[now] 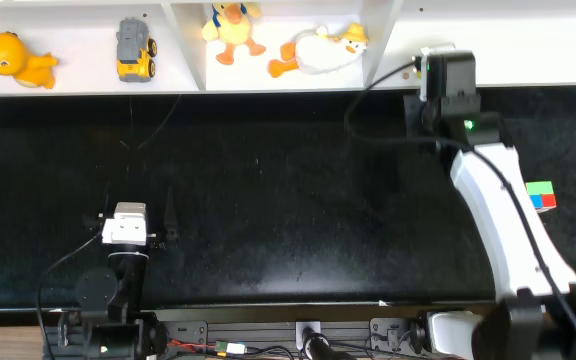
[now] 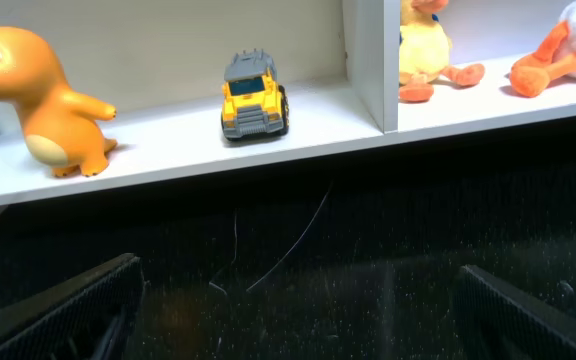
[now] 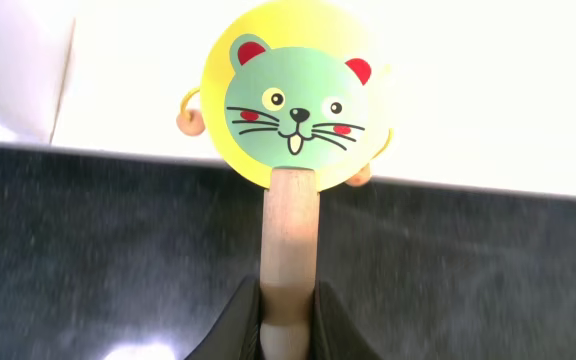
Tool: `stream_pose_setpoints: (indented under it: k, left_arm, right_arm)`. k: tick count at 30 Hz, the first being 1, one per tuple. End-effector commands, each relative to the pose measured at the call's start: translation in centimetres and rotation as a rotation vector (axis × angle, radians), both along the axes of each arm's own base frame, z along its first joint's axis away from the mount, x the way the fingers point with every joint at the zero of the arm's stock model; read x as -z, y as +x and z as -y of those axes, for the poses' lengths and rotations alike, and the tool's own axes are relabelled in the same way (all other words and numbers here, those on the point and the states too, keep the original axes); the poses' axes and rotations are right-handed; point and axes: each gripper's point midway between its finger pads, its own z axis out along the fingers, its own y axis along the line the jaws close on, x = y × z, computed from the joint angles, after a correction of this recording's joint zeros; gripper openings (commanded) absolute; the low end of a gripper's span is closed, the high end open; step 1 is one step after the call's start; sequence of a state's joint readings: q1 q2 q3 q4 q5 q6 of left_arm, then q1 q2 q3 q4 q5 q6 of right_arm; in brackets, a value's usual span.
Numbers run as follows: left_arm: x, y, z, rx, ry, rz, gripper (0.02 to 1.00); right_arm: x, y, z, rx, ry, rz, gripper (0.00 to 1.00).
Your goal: Store Toys
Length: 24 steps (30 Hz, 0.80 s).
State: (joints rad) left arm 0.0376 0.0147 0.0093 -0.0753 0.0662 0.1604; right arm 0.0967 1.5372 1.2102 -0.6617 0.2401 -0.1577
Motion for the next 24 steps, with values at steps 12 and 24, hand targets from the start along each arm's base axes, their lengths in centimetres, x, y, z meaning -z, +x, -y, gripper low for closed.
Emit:
stream_pose_setpoints:
  k: [12, 24]
  left_arm:
    - [-0.1, -0.1, 0.0, -0.003, -0.007, 0.005, 0.998]
    - [-0.1, -0.1, 0.0, -0.003, -0.007, 0.005, 0.998]
  right_arm:
    - [3.0, 8.8, -1.5, -0.097, 0.107, 0.008, 0.060]
    - [4.2, 9.1, -2.6, -0.103, 0.180, -0.011, 0.961]
